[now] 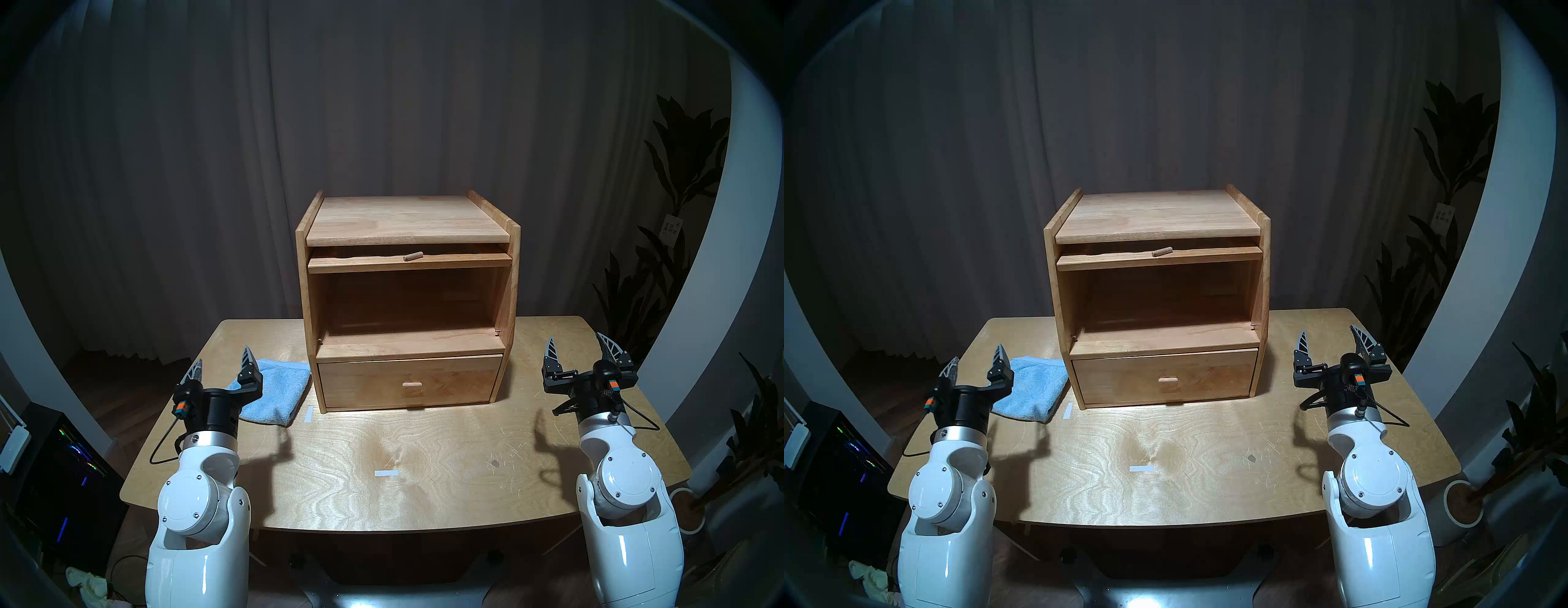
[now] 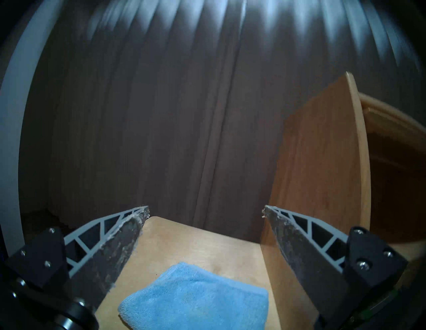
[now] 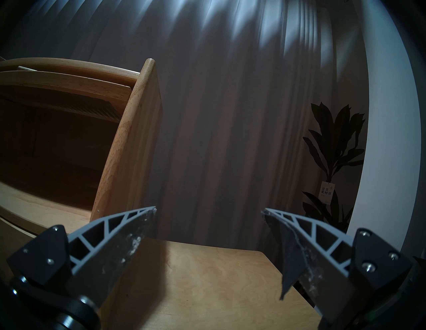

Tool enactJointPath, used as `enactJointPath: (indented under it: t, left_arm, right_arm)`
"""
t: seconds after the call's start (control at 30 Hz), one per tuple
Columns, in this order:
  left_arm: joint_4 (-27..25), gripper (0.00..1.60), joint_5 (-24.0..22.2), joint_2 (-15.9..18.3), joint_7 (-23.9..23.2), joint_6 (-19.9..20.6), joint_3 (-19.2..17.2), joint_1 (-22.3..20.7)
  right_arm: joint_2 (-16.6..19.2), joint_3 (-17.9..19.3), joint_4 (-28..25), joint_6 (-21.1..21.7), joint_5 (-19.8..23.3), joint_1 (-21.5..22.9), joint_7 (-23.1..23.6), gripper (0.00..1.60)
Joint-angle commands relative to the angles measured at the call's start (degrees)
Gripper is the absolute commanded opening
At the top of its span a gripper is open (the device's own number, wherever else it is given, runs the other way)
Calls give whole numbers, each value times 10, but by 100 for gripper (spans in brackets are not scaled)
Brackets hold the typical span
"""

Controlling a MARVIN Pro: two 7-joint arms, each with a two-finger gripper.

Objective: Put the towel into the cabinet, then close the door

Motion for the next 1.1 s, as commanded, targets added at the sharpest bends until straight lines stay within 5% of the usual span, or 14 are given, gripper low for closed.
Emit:
enactJointPath:
  t: [0.0, 0.27, 0.5, 1.07]
  left_arm:
    - [-41, 160, 38, 59, -44, -8, -12, 18]
    - [-22, 160, 187, 101, -134, 10, -31, 67]
    - [13, 160, 311, 145, -169, 25, -71, 77]
    - [57, 160, 613, 251, -277, 15, -69, 13]
  right_arm:
    - [-1, -1, -11, -2, 0, 1, 0, 160]
    - [0, -1, -7, -2, 0, 3, 0, 160]
    - [1, -1, -4, -3, 0, 4, 0, 160]
    - [2, -1, -4, -3, 1, 5, 0, 160]
